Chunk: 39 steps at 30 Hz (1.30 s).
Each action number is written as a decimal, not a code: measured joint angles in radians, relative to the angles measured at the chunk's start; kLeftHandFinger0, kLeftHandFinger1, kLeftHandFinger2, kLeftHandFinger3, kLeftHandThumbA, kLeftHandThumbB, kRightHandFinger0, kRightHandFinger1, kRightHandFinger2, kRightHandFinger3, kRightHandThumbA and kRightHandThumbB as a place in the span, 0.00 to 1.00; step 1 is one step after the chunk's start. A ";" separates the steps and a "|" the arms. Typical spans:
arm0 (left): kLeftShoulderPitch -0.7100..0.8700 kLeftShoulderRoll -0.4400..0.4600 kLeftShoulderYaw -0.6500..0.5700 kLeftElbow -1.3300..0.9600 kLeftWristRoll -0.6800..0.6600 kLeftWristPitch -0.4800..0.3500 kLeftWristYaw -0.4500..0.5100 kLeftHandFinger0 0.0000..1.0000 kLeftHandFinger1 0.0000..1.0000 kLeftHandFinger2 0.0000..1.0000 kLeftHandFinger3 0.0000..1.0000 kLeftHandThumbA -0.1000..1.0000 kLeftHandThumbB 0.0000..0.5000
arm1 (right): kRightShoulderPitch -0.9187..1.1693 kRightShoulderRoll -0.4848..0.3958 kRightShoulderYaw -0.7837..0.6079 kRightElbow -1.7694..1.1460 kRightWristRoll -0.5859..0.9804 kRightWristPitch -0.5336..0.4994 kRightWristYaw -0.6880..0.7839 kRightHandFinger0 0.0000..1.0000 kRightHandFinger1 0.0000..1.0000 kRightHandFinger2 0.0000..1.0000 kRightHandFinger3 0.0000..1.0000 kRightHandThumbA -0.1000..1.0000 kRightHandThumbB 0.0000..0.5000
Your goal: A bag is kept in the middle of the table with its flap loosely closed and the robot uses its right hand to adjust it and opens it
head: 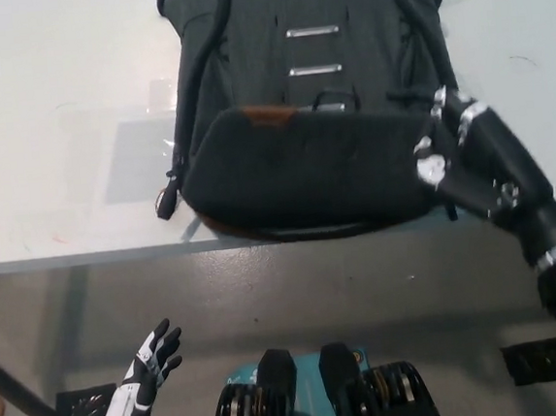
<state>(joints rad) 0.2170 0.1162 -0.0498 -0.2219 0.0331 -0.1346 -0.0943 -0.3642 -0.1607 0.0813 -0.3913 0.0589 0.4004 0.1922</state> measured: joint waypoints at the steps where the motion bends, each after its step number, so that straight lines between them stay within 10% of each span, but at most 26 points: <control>1: 0.000 0.001 0.000 0.003 0.001 0.000 0.000 1.00 1.00 1.00 1.00 1.00 0.07 | 0.020 -0.002 0.016 -0.013 -0.014 -0.011 -0.001 0.24 0.56 0.76 0.76 0.00 0.25; 4: -0.001 0.001 0.000 0.011 0.004 0.000 0.000 1.00 1.00 1.00 1.00 1.00 0.02 | 0.082 -0.013 0.052 -0.023 -0.049 -0.057 -0.001 0.42 0.65 0.71 0.74 0.16 0.21; 7: -0.002 0.002 0.000 0.017 0.005 0.000 0.000 1.00 1.00 1.00 1.00 1.00 0.05 | 0.143 -0.028 0.086 -0.014 -0.077 -0.114 0.001 0.70 0.83 0.91 0.97 0.44 0.29; 13: -0.005 0.003 0.003 0.017 0.019 0.000 0.000 1.00 1.00 1.00 1.00 0.95 0.07 | 0.243 -0.081 0.195 0.068 -0.180 -0.234 0.001 1.00 1.00 1.00 1.00 0.54 0.43; 35: -0.056 0.018 0.050 0.018 -0.005 0.019 0.000 1.00 1.00 1.00 1.00 0.88 0.03 | 0.414 -0.190 0.295 0.269 -0.323 -0.480 0.011 1.00 1.00 1.00 1.00 0.72 0.66; 39: -0.060 0.018 0.053 0.018 -0.007 0.025 0.000 1.00 1.00 1.00 1.00 0.86 0.03 | 0.467 -0.201 0.263 0.303 -0.298 -0.506 0.017 1.00 1.00 1.00 1.00 0.60 0.67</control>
<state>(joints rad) 0.1574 0.1345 0.0027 -0.2037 0.0260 -0.1095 -0.0947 0.1032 -0.3620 0.3442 -0.0882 -0.2394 -0.1056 0.2095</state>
